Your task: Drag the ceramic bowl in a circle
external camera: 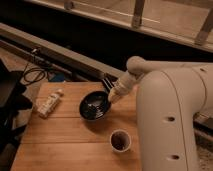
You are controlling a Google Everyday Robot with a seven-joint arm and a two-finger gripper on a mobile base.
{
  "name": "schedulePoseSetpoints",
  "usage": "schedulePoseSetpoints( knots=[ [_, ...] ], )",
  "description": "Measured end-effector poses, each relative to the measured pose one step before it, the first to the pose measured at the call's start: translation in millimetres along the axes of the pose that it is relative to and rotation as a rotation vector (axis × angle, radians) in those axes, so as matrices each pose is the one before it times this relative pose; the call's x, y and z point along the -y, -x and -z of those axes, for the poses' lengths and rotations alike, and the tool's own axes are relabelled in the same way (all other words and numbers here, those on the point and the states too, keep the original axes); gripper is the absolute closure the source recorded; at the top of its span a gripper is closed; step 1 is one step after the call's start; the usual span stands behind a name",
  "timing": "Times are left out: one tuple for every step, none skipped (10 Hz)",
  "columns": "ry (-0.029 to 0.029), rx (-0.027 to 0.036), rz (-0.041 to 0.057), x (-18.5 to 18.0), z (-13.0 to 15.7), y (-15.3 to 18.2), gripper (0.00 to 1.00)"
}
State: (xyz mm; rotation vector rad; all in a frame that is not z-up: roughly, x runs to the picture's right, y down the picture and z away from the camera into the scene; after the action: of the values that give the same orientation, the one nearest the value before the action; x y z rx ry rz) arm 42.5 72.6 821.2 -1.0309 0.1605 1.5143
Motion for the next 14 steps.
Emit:
schedulePoseSetpoints(
  knots=[
    [-0.00291,-0.0047,0.00595,-2.81,-2.16,-2.37,1.0],
    [-0.00301,-0.00626,0.00264,-2.03,-1.63,-3.91,1.0],
    [-0.00389,0.00528,-0.00092,-0.21,-0.66,0.32,1.0],
    [-0.00325,-0.0046,0.00305,-1.95,-1.43,-2.72,1.0],
    [-0.00221,-0.005,0.00486,-2.71,-1.67,-1.92,1.0],
    [-0.00313,-0.00546,0.00349,-2.01,-2.28,-0.57,1.0],
    [-0.00103,-0.00521,0.00509,-9.99,-5.9,0.91,1.0],
    [-0.00083,-0.00311,0.00452,-2.32,-1.35,-0.35,1.0],
    [-0.00412,-0.00461,0.00548,0.58,-0.54,-1.73,1.0],
    [-0.00303,-0.00446,0.00533,0.57,-0.12,-1.57,1.0],
    [0.00001,-0.00658,0.0089,-5.44,-3.85,1.55,1.0],
    [0.00087,-0.00521,-0.00488,-2.19,-3.03,-1.22,1.0],
    [-0.00001,0.00082,-0.00607,1.48,0.9,-0.99,1.0],
    [-0.00111,-0.01136,0.00095,-0.93,-2.28,-5.66,1.0]
  ],
)
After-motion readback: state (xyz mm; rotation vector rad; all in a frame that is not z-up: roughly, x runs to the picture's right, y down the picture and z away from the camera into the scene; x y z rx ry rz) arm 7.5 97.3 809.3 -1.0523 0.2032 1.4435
